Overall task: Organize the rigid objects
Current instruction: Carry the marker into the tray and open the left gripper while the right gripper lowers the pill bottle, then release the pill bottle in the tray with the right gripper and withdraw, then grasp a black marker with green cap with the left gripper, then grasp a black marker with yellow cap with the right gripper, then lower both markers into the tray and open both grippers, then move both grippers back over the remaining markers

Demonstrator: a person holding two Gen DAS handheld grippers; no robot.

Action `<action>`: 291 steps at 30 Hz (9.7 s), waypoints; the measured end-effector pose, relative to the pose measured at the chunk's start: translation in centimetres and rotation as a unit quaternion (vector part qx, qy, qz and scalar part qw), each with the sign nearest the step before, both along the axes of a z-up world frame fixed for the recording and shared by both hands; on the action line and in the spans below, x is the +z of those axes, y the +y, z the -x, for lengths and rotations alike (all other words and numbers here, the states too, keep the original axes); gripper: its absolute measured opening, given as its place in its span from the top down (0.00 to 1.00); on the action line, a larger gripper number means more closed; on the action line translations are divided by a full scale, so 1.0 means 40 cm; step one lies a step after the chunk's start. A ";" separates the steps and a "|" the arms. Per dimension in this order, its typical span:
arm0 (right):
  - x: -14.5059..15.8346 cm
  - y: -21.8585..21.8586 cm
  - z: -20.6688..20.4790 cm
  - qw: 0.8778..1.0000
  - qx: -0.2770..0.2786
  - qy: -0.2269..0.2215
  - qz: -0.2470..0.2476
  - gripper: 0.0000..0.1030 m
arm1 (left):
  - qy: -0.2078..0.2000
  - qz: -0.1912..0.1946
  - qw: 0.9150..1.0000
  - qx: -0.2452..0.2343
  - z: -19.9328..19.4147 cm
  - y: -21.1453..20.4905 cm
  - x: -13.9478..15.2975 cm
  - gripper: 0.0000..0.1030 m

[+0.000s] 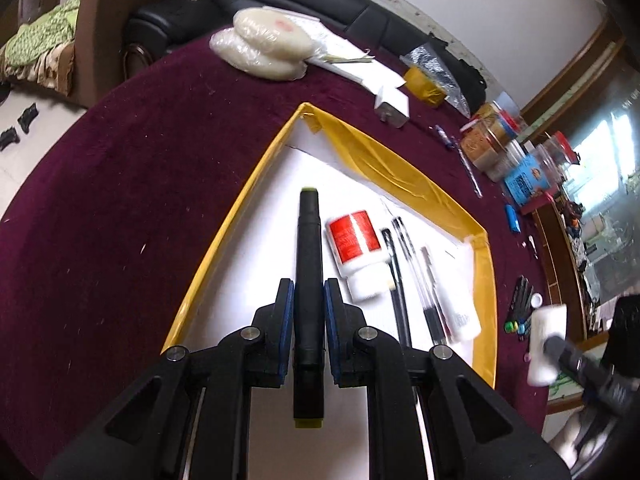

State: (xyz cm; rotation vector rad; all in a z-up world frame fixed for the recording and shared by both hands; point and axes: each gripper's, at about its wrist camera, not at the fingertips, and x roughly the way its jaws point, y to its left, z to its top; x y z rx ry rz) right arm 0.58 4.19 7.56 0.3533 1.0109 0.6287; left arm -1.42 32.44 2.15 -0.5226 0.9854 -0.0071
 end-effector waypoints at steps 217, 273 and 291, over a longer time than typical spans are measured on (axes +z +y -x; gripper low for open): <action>0.014 -0.098 0.089 0.995 -0.037 -0.042 0.080 0.87 | -0.026 0.017 0.999 -0.008 0.087 0.004 0.038 0.65; -0.001 -0.436 0.028 0.962 -0.232 -0.046 0.136 0.70 | -0.133 0.008 0.991 0.001 0.375 -0.024 0.091 0.33; -0.068 -0.512 -0.102 0.961 -0.238 -0.020 0.136 0.70 | -0.131 -0.027 0.989 -0.056 0.355 -0.181 0.140 0.33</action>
